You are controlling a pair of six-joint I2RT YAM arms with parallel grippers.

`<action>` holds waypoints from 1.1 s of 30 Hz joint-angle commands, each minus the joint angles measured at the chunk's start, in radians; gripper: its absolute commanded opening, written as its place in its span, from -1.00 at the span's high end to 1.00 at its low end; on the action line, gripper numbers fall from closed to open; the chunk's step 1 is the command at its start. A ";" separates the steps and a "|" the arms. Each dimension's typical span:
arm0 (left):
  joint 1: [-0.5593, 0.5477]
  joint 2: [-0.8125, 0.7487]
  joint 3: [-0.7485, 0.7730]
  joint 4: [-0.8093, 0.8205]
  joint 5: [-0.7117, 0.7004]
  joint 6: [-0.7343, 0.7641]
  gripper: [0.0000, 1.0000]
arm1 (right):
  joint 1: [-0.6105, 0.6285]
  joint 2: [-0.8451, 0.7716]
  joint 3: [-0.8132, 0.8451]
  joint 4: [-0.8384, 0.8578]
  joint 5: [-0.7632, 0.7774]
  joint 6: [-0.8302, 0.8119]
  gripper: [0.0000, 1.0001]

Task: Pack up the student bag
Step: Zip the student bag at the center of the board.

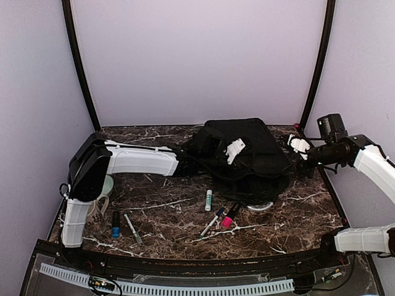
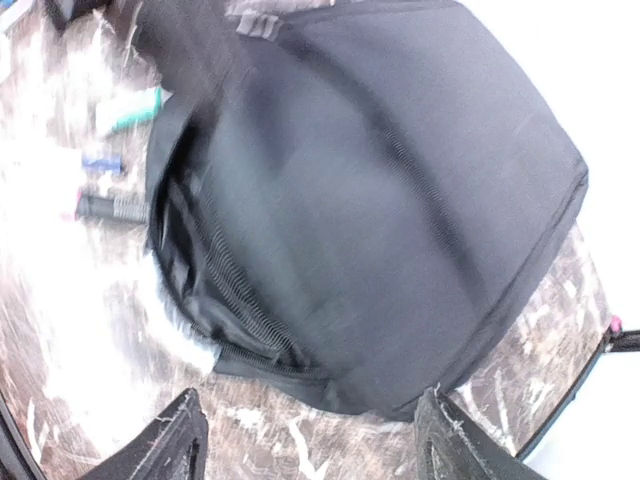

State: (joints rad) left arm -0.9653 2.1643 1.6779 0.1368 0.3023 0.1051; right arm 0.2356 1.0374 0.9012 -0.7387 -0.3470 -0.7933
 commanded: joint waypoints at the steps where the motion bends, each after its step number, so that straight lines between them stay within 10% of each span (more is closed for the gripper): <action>1: -0.023 0.024 -0.044 0.120 0.006 -0.039 1.00 | -0.039 0.071 0.136 0.004 -0.154 0.102 -0.41; 12: -0.072 -0.248 -0.301 0.007 -0.083 0.063 0.15 | 0.076 0.398 0.273 0.219 -0.171 0.292 -0.27; 22: 0.004 -0.455 -0.596 -0.003 -0.212 0.017 0.06 | 0.155 0.690 0.329 0.316 -0.112 0.385 -0.17; 33: 0.195 -0.300 -0.564 0.031 -0.155 0.057 0.08 | 0.154 0.821 0.328 0.290 0.064 0.399 -0.11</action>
State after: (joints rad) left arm -0.7887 1.7809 1.0882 0.1482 0.1158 0.1349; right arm 0.3992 1.7966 1.2217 -0.4274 -0.3977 -0.4095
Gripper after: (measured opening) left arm 0.464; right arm 0.553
